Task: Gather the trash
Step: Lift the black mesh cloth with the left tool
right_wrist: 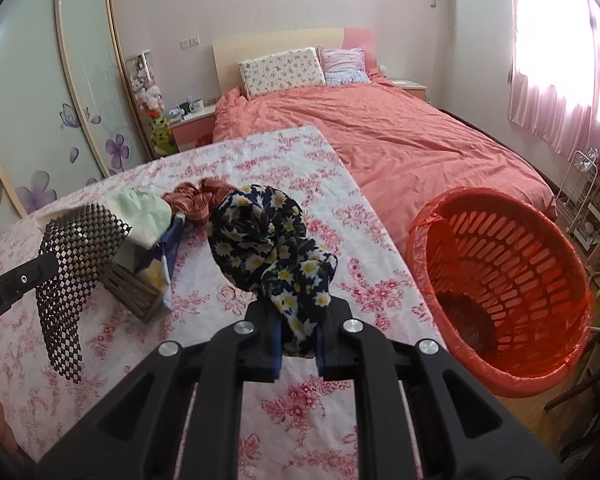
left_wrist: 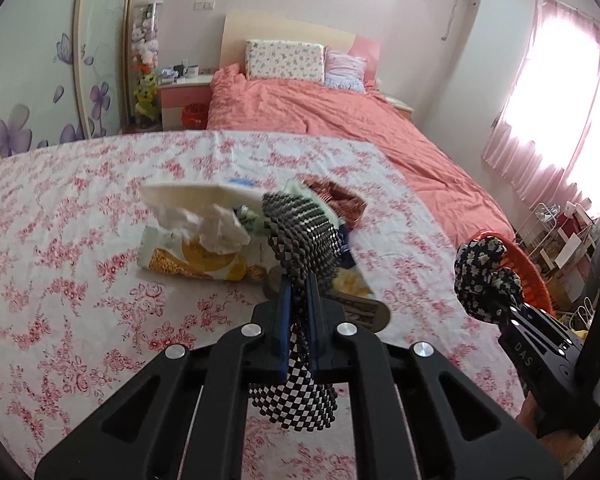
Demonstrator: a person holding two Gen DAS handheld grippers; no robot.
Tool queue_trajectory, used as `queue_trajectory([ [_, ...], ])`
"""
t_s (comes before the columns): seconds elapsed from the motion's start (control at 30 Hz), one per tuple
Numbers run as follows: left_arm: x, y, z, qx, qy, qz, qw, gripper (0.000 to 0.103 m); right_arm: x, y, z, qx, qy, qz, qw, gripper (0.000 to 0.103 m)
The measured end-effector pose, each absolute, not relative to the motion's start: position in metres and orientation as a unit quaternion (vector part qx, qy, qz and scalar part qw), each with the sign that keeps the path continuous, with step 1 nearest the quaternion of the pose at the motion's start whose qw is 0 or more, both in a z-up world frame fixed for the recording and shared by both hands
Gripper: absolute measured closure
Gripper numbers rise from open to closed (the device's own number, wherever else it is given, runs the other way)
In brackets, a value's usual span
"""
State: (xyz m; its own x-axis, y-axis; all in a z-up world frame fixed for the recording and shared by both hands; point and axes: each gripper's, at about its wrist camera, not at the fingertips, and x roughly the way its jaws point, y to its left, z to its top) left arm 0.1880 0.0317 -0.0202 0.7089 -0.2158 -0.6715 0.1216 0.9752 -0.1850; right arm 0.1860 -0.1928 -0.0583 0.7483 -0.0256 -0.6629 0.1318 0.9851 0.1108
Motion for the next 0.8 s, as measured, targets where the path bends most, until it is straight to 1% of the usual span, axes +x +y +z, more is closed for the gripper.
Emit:
queue_trajectory([
  [0.33,0.174,0.011,0.008,-0.056,0.339,-0.116,0.932,0.096,0.159,-0.206,-0.028,0.088,0.317,-0.046,0.943,0.090],
  [0.8,0.178,-0.031,0.013,-0.044,0.333,-0.153,0.929,0.096,0.126,-0.252,-0.005,0.115,0.284,-0.074,0.949,0.090],
])
